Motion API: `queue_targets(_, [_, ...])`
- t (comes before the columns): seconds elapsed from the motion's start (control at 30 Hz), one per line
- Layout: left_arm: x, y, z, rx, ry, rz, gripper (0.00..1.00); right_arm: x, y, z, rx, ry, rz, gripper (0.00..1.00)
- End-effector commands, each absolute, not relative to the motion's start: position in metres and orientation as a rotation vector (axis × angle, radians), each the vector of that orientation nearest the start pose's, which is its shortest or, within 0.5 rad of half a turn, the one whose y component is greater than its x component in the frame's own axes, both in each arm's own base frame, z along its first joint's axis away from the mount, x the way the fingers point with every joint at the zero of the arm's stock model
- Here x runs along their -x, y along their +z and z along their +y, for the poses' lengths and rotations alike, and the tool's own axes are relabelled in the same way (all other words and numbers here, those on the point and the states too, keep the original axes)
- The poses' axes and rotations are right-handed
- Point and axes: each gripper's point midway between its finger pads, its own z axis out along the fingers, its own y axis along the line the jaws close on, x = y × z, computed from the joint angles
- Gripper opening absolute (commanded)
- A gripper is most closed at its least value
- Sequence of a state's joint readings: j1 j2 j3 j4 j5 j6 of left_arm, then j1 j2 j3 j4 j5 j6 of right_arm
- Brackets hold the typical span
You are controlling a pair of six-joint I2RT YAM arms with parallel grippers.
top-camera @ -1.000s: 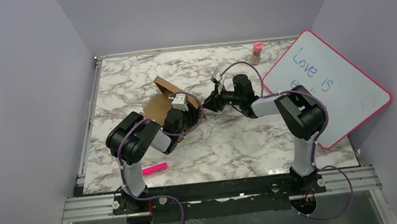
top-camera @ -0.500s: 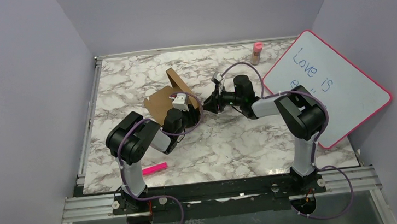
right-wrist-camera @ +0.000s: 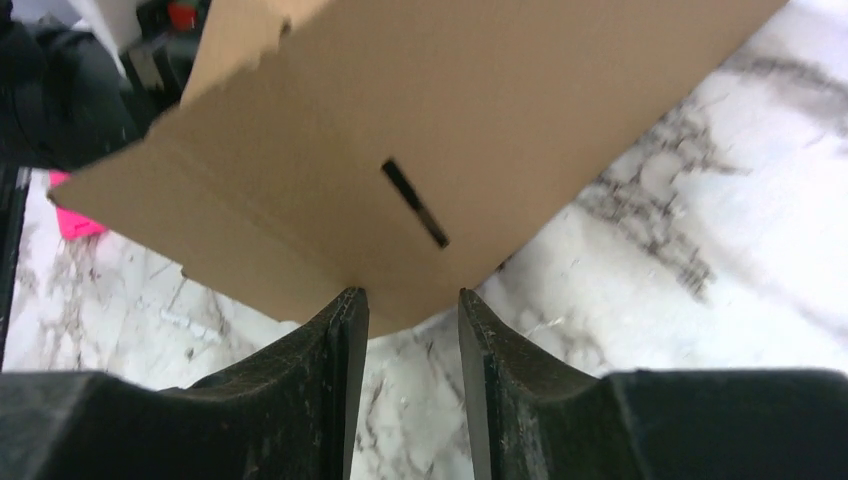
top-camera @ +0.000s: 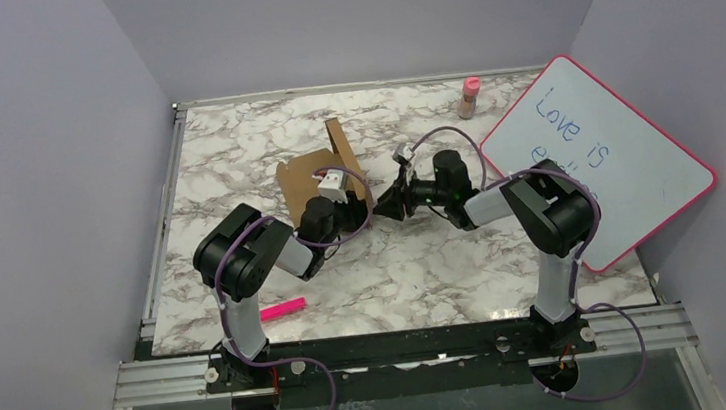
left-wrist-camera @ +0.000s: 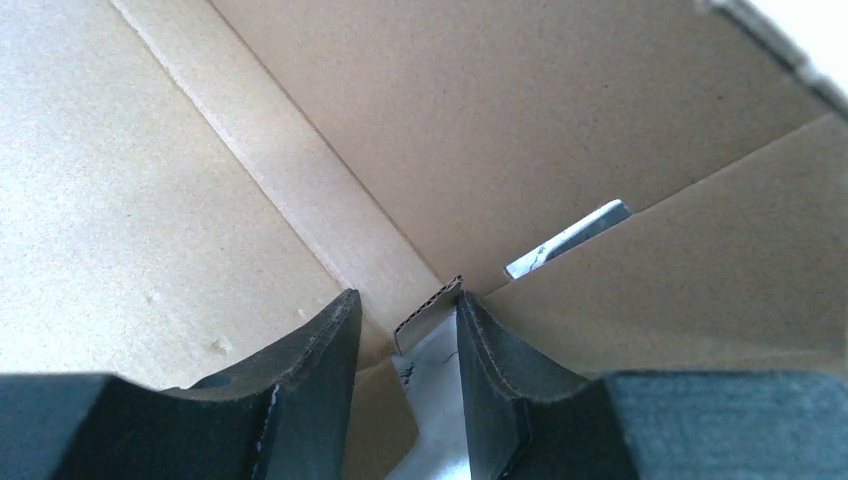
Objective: Fold the paper box
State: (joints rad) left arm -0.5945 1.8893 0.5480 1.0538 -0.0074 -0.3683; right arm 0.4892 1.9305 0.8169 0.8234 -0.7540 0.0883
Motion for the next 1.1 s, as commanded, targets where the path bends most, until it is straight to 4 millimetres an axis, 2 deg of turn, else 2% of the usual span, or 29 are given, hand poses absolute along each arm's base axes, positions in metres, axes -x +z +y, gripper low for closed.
queue_targets(0.0, [-0.342,0.000,-0.262,-0.246,-0.690,2.034,0.41,-0.326,0.083,0.323,0.947,1.127,1.624,0.44])
queue_targets(0.33, [-0.338,-0.002,-0.268,-0.270,-0.734,2.042,0.41,-0.338,0.102,0.328,0.874,1.136,1.581,0.45])
queue_targets(0.77, [-0.329,0.042,-0.258,-0.194,-0.853,1.979,0.48,-0.346,0.094,0.328,0.866,1.112,1.600,0.45])
queue_targets(0.9, [-0.325,0.055,-0.252,-0.189,-0.861,1.951,0.49,-0.343,0.092,0.329,0.878,1.129,1.601,0.45])
queue_targets(1.07, [-0.324,0.062,-0.239,-0.161,-0.861,1.954,0.55,-0.335,0.089,0.326,0.876,1.135,1.612,0.45])
